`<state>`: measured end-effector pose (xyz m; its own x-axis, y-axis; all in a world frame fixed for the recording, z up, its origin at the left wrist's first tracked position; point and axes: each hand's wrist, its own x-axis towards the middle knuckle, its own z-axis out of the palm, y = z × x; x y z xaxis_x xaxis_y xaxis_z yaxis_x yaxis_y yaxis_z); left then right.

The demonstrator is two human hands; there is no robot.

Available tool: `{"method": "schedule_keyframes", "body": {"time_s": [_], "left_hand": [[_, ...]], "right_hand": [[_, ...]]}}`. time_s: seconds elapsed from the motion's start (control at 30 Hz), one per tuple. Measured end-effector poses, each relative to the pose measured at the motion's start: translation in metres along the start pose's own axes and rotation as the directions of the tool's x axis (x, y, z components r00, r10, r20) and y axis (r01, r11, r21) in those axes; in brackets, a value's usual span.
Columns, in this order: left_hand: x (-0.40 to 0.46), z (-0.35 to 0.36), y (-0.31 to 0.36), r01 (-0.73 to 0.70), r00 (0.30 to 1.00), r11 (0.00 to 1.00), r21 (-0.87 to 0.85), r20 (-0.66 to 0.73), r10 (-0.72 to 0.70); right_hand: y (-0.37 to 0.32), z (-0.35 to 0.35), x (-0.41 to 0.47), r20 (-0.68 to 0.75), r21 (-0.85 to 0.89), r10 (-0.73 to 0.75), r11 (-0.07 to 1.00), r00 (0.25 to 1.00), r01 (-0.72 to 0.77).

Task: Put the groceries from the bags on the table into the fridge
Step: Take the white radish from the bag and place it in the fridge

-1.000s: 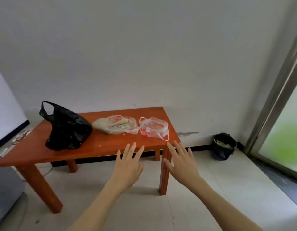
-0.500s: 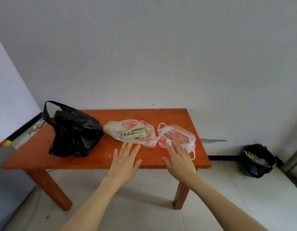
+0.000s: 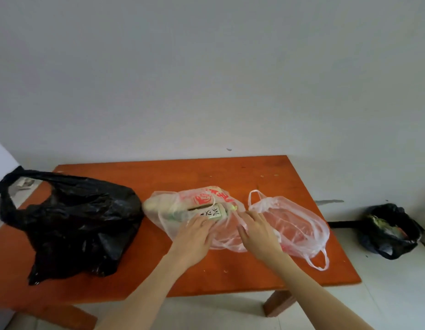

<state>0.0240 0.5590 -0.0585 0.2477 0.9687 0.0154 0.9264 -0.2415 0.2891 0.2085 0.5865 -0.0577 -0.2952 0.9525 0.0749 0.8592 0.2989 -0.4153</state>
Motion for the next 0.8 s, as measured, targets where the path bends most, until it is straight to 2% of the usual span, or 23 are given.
{"method": "schedule_keyframes", "body": {"time_s": [0.2,0.3,0.43,0.57,0.7,0.8], "left_hand": [[0.059,0.029,-0.028,-0.081,0.997,0.996,-0.022,-0.017,0.081],[0.082,0.042,-0.041,-0.074,0.997,0.997,0.018,0.013,0.073],[0.114,0.049,-0.054,-0.095,0.989,0.986,0.134,0.125,0.078],[0.144,0.051,-0.077,0.024,0.993,0.979,0.202,0.109,-0.047],[0.172,0.052,-0.102,0.099,0.975,0.947,0.305,0.161,-0.154],[0.189,0.052,-0.116,0.109,0.966,0.951,0.291,0.196,-0.171]], "right_hand": [[0.010,0.027,0.064,-0.002,0.088,0.054,0.995,0.999,-0.053],[0.016,0.043,0.094,0.100,0.084,0.053,0.995,0.994,-0.061],[0.028,0.063,0.133,0.217,0.094,0.050,0.993,0.975,-0.072],[0.040,0.071,0.170,0.209,0.119,0.013,0.992,0.978,-0.039],[0.050,0.090,0.196,0.355,-0.012,0.014,1.000,0.935,-0.010],[0.054,0.099,0.210,0.418,-0.055,0.016,0.998,0.908,0.007]]}}
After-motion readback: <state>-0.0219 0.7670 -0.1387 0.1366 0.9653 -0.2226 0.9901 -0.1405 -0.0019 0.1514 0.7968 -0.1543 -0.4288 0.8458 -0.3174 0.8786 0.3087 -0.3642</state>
